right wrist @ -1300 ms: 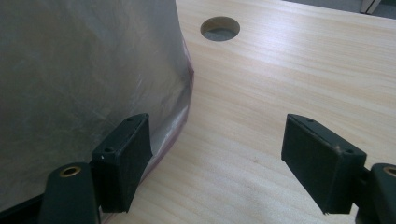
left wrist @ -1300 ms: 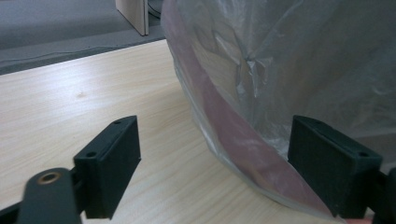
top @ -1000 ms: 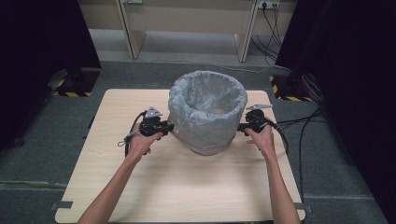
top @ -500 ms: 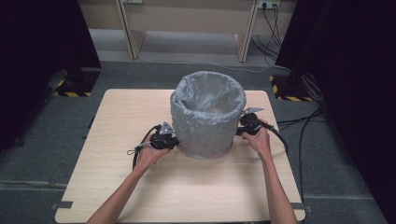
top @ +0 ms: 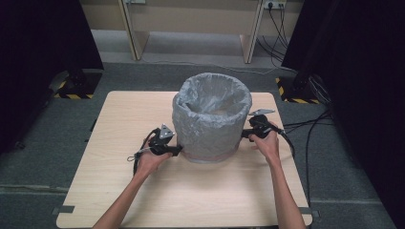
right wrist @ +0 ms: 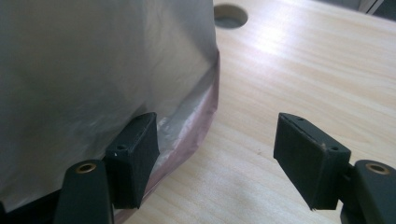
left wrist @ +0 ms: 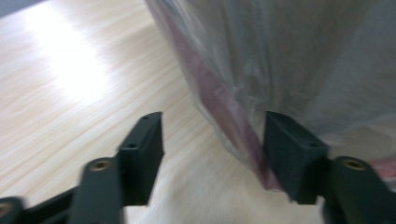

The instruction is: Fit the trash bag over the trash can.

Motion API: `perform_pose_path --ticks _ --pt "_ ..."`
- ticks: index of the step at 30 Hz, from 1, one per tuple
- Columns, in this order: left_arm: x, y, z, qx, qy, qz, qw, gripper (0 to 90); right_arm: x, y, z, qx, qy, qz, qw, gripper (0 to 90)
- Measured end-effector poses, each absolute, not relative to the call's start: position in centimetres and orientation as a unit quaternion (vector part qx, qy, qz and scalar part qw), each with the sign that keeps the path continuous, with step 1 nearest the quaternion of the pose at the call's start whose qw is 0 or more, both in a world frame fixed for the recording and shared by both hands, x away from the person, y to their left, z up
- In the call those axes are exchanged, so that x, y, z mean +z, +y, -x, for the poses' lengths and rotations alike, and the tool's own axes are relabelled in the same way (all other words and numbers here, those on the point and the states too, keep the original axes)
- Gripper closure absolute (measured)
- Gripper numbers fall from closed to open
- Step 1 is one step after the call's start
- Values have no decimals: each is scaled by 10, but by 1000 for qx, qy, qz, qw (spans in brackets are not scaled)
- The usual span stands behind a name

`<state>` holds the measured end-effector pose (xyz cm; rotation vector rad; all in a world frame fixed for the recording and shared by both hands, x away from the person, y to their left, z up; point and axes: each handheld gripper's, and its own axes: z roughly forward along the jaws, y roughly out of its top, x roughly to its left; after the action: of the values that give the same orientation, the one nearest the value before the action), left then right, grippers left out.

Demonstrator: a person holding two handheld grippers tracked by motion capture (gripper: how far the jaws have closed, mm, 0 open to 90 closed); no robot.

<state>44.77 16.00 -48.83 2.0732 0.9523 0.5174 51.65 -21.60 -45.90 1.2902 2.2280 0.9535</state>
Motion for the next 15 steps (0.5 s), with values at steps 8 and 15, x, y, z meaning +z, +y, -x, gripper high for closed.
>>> perform_pose_path --ticks 8,15 --pt "-466 187 -432 174 387 -790 442 201 -442 -237 -507 367 772 -479 198 261" --pt "-466 209 -421 151 403 -777 460 156 -448 -249 -503 366 763 -494 201 261"
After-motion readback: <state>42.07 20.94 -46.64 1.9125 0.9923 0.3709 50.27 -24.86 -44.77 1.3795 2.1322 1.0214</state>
